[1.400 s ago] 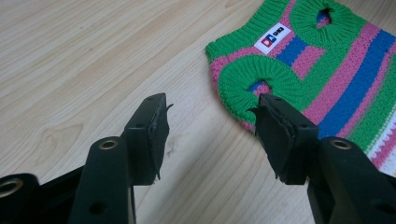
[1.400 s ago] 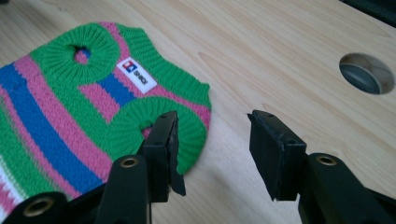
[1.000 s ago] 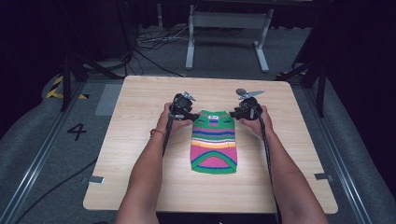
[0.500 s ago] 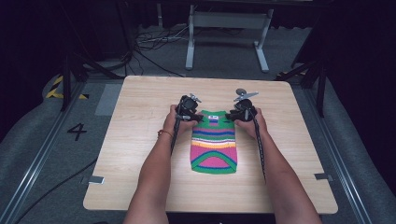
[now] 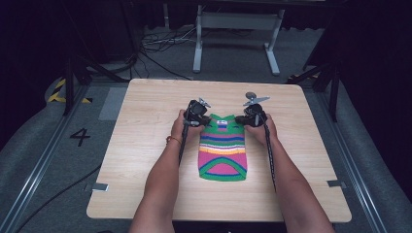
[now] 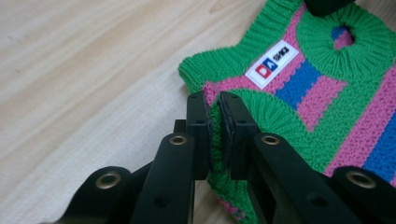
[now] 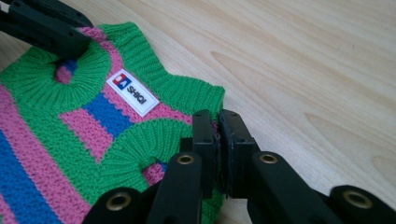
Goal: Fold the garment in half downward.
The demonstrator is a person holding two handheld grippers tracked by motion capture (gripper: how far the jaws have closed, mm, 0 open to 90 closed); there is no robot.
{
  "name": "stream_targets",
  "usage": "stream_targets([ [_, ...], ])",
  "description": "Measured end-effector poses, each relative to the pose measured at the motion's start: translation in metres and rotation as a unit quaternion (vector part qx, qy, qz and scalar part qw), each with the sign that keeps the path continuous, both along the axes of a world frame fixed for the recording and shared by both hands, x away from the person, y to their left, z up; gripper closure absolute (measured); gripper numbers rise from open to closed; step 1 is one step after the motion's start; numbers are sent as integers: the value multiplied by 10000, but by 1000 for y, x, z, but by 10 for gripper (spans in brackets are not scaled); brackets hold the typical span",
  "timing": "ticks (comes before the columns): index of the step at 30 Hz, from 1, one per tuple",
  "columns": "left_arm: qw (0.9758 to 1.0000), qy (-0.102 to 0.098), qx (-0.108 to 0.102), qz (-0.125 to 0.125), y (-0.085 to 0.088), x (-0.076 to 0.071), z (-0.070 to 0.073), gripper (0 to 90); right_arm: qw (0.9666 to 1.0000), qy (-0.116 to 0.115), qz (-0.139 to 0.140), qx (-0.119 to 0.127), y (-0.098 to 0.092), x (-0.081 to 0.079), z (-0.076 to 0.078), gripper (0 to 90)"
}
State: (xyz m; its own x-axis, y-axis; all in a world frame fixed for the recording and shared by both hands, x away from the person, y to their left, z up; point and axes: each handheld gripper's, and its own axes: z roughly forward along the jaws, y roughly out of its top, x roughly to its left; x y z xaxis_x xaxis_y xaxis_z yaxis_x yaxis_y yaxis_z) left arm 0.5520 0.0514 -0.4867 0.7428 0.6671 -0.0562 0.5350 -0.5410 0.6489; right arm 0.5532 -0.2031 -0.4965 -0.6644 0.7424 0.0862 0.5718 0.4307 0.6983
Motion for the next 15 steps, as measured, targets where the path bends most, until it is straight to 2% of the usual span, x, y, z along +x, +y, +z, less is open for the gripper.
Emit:
stream_targets([
  [4, 9998, -179, -3, -110, 0, -3, 10, 832, 9998, -129, 78, 93, -1, 0, 9, 864],
  [6, 9995, -238, -17, -194, 2, -5, 16, 832, 9996, -166, 108, 219, -3, -2, 17, 864],
  [7, 9994, -268, -37, -209, 3, -8, 19, 832, 9994, -226, 155, 196, -3, -3, 21, 864],
  [11, 9973, -614, 65, -407, 4, -25, 31, 828, 9979, -429, 396, 271, -3, -14, 34, 863],
  [15, 9947, -790, -7, -659, 10, -45, 36, 827, 9964, -554, 534, 363, -8, -26, 41, 863],
])
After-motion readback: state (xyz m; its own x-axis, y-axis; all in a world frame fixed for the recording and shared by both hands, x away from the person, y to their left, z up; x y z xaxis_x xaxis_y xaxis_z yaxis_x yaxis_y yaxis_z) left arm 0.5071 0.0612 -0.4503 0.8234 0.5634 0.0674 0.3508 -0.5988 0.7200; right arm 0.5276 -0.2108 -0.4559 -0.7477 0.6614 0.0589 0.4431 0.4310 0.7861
